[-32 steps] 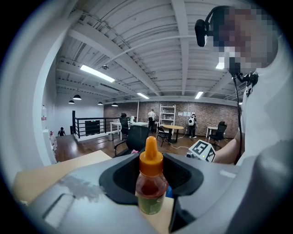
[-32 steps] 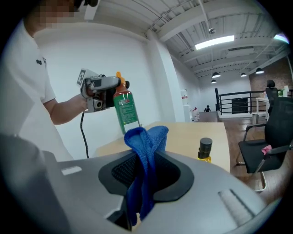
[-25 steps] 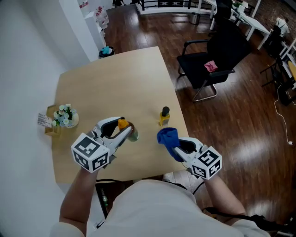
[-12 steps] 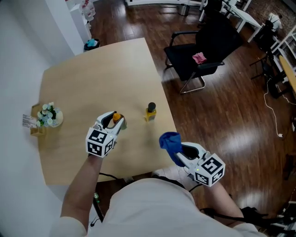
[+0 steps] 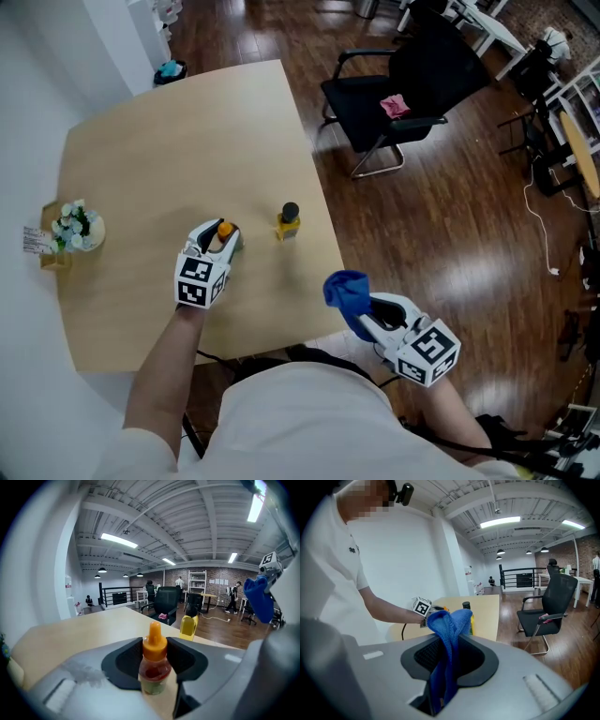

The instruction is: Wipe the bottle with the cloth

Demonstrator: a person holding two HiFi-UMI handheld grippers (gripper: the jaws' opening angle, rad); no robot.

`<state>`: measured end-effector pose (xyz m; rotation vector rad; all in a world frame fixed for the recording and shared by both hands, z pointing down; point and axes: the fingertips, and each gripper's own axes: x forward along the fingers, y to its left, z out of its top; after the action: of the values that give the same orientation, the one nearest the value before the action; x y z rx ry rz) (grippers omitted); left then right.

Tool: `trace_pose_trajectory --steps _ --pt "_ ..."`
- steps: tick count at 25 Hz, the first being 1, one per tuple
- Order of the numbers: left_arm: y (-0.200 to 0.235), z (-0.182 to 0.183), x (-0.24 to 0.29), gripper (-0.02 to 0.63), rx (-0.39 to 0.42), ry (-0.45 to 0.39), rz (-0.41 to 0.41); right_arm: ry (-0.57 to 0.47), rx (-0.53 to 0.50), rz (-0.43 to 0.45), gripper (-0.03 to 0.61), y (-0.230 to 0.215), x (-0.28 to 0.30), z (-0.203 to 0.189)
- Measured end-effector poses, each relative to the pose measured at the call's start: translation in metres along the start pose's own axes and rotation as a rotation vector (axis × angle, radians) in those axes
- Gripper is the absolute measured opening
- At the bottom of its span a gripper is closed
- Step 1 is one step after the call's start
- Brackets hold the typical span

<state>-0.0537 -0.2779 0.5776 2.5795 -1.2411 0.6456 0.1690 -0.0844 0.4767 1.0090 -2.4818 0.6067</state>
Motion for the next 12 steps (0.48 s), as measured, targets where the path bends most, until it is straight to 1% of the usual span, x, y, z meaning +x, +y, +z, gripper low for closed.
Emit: trace_pose_trajectory --steps 4,7,12 --pt "0.0 0.0 0.001 0.164 0.007 -0.015 0.007 -0.003 -0.001 0.007 0.092 -0.006 0.0 0.001" --pt "0.0 -0.001 0.0 0.167 0.016 -0.004 0.015 -0.007 -0.006 0.021 0.092 -0.009 0.002 0.001" --pt "-0.001 0.005 -0.009 0.179 0.034 -0.008 0.05 -0.026 -0.025 0.057 0.092 -0.008 0.003 0.006"
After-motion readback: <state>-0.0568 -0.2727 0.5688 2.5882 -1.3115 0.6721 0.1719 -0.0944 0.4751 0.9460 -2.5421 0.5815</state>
